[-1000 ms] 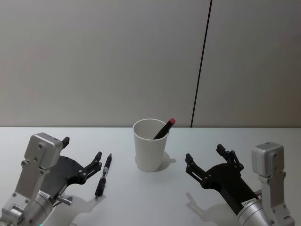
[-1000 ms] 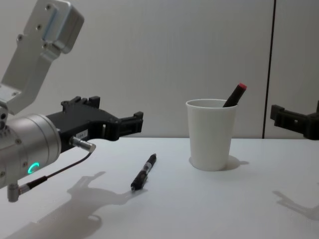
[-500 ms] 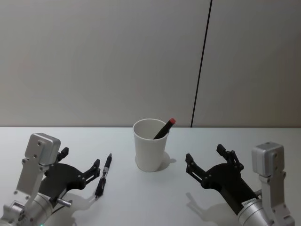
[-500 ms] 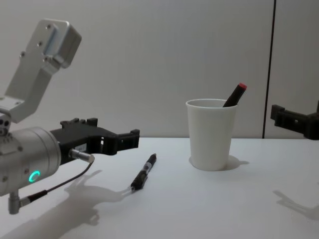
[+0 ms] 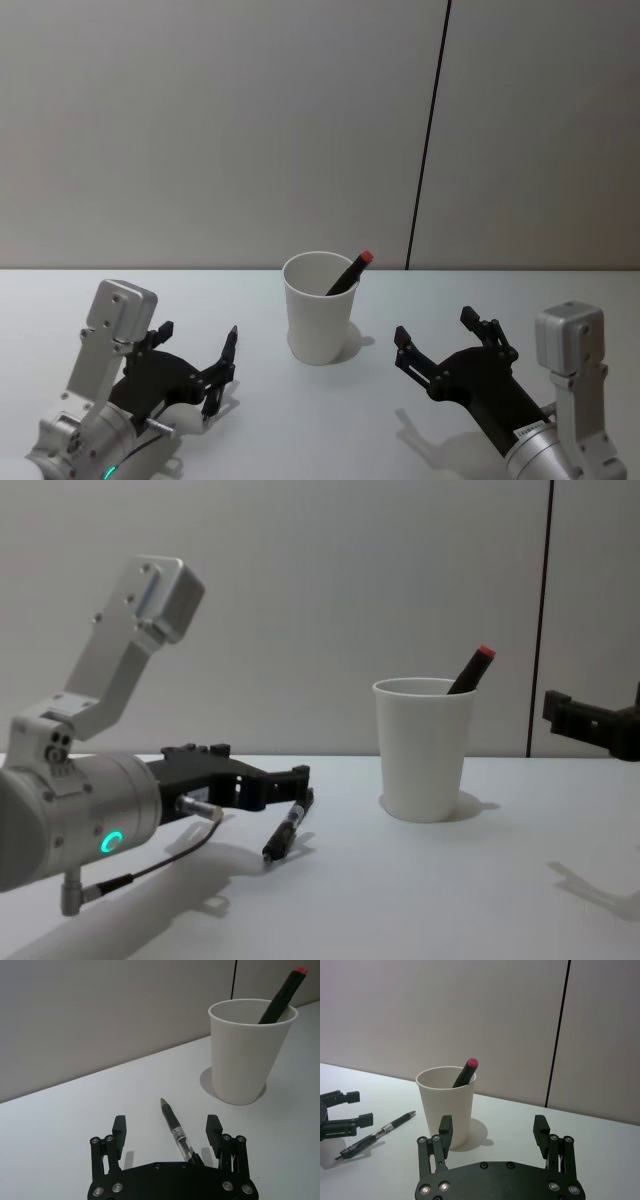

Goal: Place the pen into the pen holder.

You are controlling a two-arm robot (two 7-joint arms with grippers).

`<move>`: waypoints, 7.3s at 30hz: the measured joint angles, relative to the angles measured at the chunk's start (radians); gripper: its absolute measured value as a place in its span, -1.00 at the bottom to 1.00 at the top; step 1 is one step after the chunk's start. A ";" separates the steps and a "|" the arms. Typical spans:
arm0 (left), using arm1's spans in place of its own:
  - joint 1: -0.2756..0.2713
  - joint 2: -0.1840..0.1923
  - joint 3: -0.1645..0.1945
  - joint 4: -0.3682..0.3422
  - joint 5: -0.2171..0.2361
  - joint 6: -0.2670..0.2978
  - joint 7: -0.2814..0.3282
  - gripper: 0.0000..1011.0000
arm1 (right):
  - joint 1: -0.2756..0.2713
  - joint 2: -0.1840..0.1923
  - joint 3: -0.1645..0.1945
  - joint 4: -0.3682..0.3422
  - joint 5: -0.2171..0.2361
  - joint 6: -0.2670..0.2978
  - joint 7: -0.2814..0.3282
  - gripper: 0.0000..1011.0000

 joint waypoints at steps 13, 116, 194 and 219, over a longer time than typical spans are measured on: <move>-0.033 -0.015 0.011 0.056 0.006 0.036 -0.033 0.98 | 0.000 0.000 0.000 0.000 0.000 0.000 0.000 0.98; -0.046 -0.048 -0.049 0.039 -0.013 0.250 -0.099 -0.57 | 0.000 0.000 0.000 0.000 0.000 0.000 0.000 0.98; -0.035 -0.063 -0.072 0.047 -0.027 0.247 -0.114 0.98 | 0.000 0.000 0.000 0.000 0.000 0.000 0.000 0.98; -0.032 -0.068 -0.081 0.052 -0.026 0.251 -0.121 0.28 | 0.000 0.000 0.000 0.000 0.000 0.000 0.000 0.98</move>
